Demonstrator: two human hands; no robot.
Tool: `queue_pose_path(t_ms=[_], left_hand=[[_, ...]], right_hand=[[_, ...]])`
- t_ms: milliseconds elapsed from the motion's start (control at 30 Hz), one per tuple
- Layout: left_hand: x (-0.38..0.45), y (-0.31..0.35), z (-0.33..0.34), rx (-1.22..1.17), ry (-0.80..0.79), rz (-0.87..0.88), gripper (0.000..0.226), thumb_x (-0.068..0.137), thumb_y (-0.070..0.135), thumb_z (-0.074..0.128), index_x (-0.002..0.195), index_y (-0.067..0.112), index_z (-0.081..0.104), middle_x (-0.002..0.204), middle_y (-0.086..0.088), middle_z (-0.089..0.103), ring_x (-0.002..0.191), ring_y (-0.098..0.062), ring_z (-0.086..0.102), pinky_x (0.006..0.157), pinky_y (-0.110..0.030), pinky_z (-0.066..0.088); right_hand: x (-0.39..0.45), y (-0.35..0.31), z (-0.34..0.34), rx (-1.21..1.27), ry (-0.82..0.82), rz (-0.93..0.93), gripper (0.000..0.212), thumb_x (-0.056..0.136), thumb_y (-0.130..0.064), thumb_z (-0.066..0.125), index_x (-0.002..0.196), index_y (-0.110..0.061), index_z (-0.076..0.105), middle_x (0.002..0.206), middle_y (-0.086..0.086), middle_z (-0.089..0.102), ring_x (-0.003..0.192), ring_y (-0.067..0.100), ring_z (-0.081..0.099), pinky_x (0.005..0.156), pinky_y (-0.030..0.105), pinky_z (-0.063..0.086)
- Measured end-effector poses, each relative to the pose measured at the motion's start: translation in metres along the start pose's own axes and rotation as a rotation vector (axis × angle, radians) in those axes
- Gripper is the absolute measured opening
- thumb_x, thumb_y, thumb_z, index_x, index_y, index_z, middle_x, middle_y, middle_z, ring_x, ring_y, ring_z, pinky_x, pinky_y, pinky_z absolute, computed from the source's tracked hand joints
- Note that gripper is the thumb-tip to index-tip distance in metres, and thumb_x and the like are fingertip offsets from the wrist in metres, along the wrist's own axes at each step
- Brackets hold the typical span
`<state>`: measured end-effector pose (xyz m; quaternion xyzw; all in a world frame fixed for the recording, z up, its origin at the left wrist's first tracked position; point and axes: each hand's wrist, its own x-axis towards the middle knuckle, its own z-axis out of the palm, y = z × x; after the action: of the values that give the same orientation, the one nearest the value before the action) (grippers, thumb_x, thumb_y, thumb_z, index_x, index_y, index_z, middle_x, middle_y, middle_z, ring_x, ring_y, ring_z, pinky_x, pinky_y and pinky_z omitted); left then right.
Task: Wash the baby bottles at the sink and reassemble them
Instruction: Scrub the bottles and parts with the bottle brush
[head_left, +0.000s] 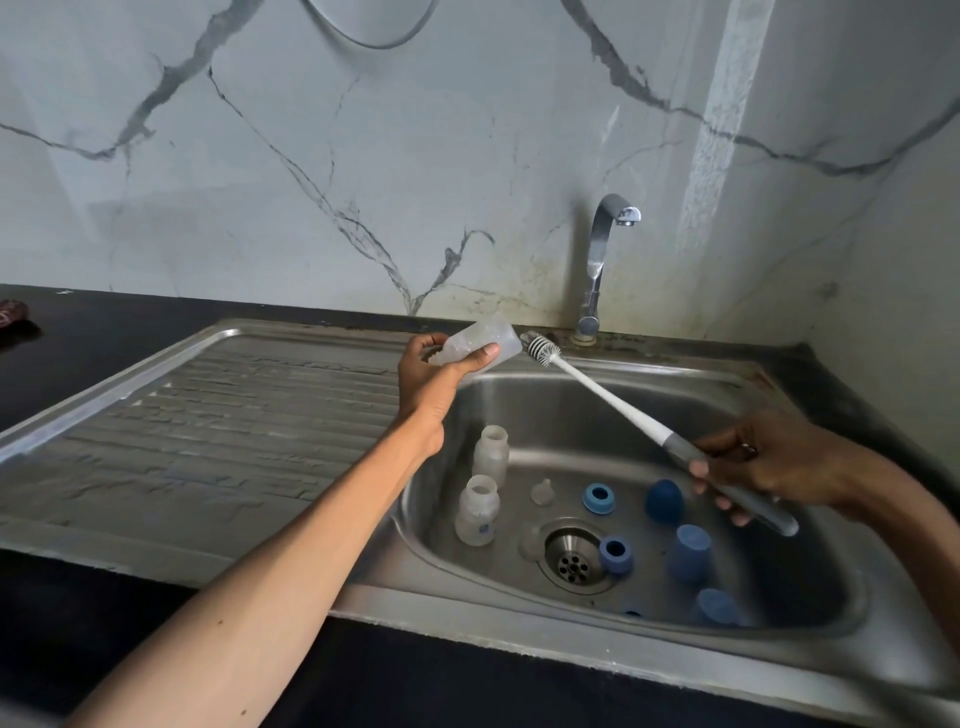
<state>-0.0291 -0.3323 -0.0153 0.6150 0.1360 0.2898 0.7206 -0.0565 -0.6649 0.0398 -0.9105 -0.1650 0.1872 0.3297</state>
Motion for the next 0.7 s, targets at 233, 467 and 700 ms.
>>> queue_pose_path(t_ms=[233, 467, 700], left_hand=[[-0.010, -0.009, 0.000, 0.386, -0.249, 0.120, 0.048, 0.061, 0.032, 0.095, 0.105, 0.022, 0.076, 0.091, 0.007, 0.077, 0.084, -0.009, 0.072, 0.070, -0.024, 0.059], [-0.008, -0.014, 0.002, 0.703, -0.031, 0.297, 0.032, 0.072, 0.038, 0.086, 0.091, 0.017, 0.073, 0.085, 0.000, 0.074, 0.078, -0.018, 0.068, 0.070, -0.027, 0.053], [-0.008, -0.021, 0.003, 0.624, -0.129, 0.179, 0.037, 0.076, 0.041, 0.084, 0.095, 0.013, 0.069, 0.090, -0.004, 0.074, 0.079, -0.019, 0.070, 0.073, -0.038, 0.060]], right_hand=[[0.006, -0.005, 0.013, -0.092, 0.039, -0.003, 0.022, 0.093, -0.018, 0.061, 0.114, -0.017, 0.068, 0.077, -0.003, 0.071, 0.061, 0.004, 0.068, 0.057, 0.019, 0.053], [0.008, 0.004, 0.000, -0.160, 0.084, -0.022, 0.018, 0.091, -0.022, 0.066, 0.107, -0.025, 0.070, 0.069, -0.004, 0.073, 0.063, 0.014, 0.070, 0.073, 0.036, 0.060], [0.019, 0.005, 0.012, -0.297, 0.216, -0.068, 0.036, 0.092, -0.026, 0.065, 0.127, -0.030, 0.059, 0.068, -0.012, 0.066, 0.061, 0.000, 0.062, 0.065, 0.014, 0.047]])
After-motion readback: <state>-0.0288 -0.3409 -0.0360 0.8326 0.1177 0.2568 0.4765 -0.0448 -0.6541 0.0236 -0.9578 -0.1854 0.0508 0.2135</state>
